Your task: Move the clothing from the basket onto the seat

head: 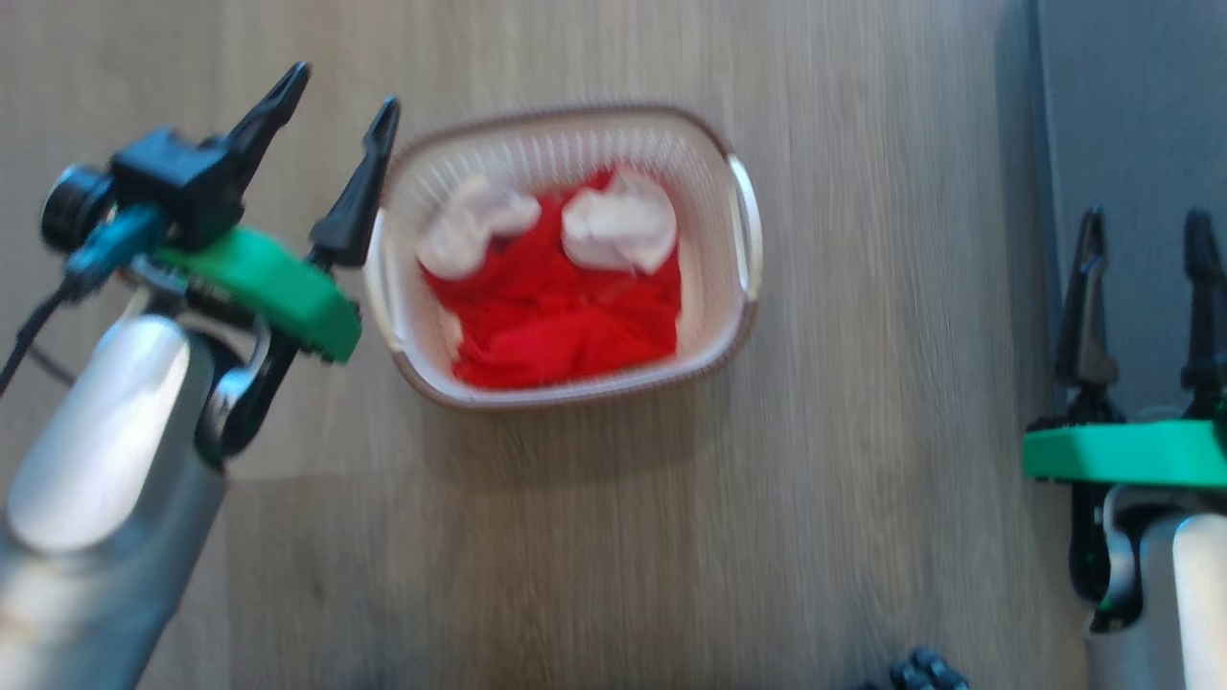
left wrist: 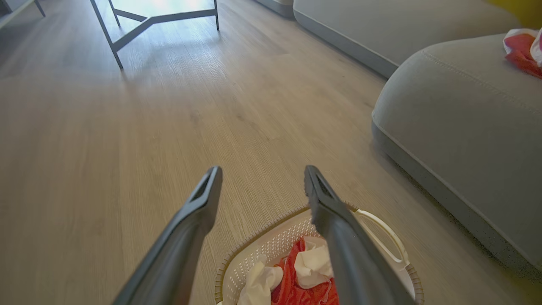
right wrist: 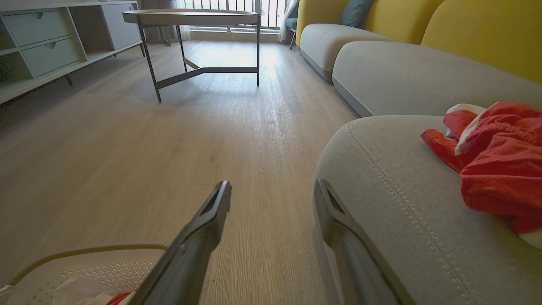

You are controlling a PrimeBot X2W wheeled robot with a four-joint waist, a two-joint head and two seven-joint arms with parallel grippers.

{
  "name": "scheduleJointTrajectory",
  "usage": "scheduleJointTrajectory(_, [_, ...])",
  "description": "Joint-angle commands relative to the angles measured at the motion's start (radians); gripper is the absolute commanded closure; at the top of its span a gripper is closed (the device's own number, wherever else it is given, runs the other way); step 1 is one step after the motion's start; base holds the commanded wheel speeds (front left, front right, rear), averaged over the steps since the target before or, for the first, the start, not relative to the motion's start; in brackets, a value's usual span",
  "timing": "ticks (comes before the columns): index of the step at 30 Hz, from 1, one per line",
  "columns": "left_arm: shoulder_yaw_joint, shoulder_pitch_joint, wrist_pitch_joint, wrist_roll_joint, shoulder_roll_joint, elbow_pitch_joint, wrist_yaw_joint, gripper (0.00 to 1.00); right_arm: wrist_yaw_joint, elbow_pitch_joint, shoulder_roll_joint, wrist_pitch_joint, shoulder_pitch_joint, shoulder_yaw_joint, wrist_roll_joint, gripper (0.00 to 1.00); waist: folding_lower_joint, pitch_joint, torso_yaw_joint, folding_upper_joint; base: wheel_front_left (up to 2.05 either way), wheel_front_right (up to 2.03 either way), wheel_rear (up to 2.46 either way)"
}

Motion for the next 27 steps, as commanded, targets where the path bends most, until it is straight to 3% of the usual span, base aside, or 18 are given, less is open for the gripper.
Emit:
scheduleJointTrajectory(1, [0.031,-0.030,0.004,0.011,0.026,-0.019,-0.006,0.00,0.007,-0.034,-0.009,-0.005,-0.002,0.021,0.006,0.00,-0.0004,0.124,-0.073,0.0000,0.00,0.00,0.00])
scheduleJointTrajectory(9, [-0.100,-0.217,0.086,0.049,0.012,0.159,-0.028,0.00,0.007,-0.068,-0.009,-0.005,-0.056,0.046,0.039,0.00,-0.0004,0.262,-0.159,0.0000,0.00,0.00,0.00])
scheduleJointTrajectory(19, [-0.261,-0.375,0.191,0.094,0.013,0.397,-0.032,0.00,0.007,-0.092,-0.009,-0.005,-0.071,0.104,0.075,0.00,-0.0004,0.335,-0.244,0.0000,0.00,0.00,0.00])
scheduleJointTrajectory(27, [-0.296,-0.467,0.260,0.093,0.024,0.531,-0.032,0.00,0.007,-0.104,-0.009,-0.005,-0.047,0.130,0.115,0.00,-0.0004,0.382,-0.312,0.0000,0.00,0.00,0.00])
